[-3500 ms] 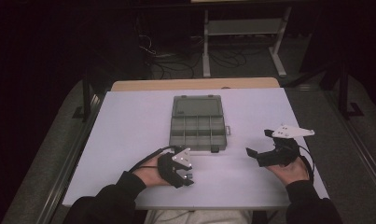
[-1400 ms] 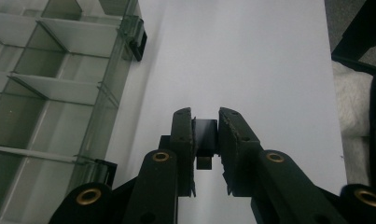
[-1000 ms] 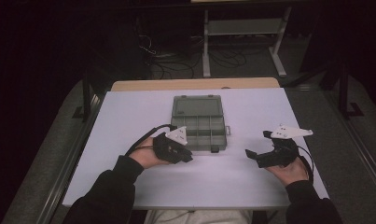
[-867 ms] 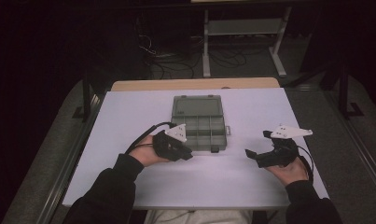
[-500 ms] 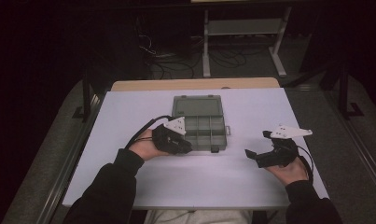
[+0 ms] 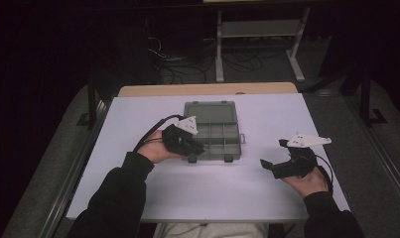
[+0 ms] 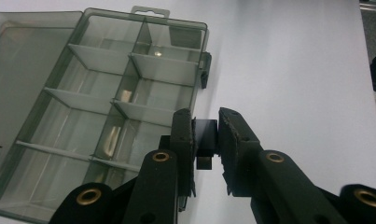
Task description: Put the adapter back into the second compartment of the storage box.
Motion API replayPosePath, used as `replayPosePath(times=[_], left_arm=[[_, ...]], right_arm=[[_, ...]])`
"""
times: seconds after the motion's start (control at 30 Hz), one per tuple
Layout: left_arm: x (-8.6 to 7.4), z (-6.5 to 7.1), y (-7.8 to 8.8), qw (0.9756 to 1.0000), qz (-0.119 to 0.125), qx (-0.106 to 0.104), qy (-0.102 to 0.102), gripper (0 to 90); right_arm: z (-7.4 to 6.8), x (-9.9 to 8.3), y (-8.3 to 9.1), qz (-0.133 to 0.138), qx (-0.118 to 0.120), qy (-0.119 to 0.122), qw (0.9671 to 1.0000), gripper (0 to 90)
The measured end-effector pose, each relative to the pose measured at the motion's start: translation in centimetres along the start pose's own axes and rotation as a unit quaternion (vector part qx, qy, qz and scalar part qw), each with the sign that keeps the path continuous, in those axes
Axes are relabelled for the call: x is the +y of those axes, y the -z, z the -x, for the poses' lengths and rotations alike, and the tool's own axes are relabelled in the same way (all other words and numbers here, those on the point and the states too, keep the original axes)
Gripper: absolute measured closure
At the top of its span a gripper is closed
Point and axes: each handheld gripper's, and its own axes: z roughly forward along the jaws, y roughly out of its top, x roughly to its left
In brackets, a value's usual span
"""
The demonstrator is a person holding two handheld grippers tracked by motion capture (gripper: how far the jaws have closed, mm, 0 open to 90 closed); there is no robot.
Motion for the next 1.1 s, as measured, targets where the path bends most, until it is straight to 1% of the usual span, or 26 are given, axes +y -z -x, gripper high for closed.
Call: replayPosePath(times=[0.17,0.3,0.37,0.43,0.57,0.63,0.8,0.9,0.97,1.0,1.1], left_arm=[[0.1,-0.6,0.2,1.0,0.005,0.004,0.005,76.1],[0.4,-1.0,0.3,0.9999,0.001,0.008,0.007,76.1],[0.6,-1.2,0.3,0.9999,0.004,0.009,0.007,76.1],[0.8,-1.5,0.1,0.9999,0.004,0.01,0.01,76.1],[1.2,-2.1,-0.2,0.9999,0.001,0.012,0.009,76.1],[1.3,-2.4,-0.3,0.9998,0.003,0.012,0.013,76.2],[1.9,-2.9,-0.2,0.9998,-0.003,0.018,0.009,76.2],[2.4,-3.2,0.1,0.9998,-0.002,0.021,0.004,76.2],[2.7,-3.4,0.2,0.9997,-0.002,0.023,0.005,76.2],[2.8,-3.6,0.3,0.9997,-0.007,0.025,0.002,76.2],[2.9,-3.9,0.3,0.9996,-0.004,0.029,0.006,76.2]], right_arm=[[0.0,0.0,-0.1,-0.002,0.0,-0.001,1.0,0.0],[0.0,0.0,-0.1,-0.003,0.0,-0.001,1.0,0.0],[0.0,0.0,-0.1,-0.003,0.0,-0.001,1.0,0.0],[0.0,0.0,-0.1,-0.003,0.0,-0.001,1.0,0.0],[-0.1,0.0,-0.1,-0.004,0.0,0.0,1.0,0.0],[-0.1,0.0,-0.1,-0.003,0.0,0.001,1.0,0.0],[-0.1,-0.1,0.0,-0.002,0.001,0.0,1.0,0.0],[-0.1,-0.1,0.1,0.0,0.001,-0.002,1.0,0.0],[-0.1,-0.1,0.2,0.001,0.002,-0.004,1.0,0.0],[-0.1,-0.1,0.2,0.001,0.002,-0.004,1.0,0.0],[-0.1,-0.1,0.3,0.002,0.001,-0.003,1.0,0.0]])
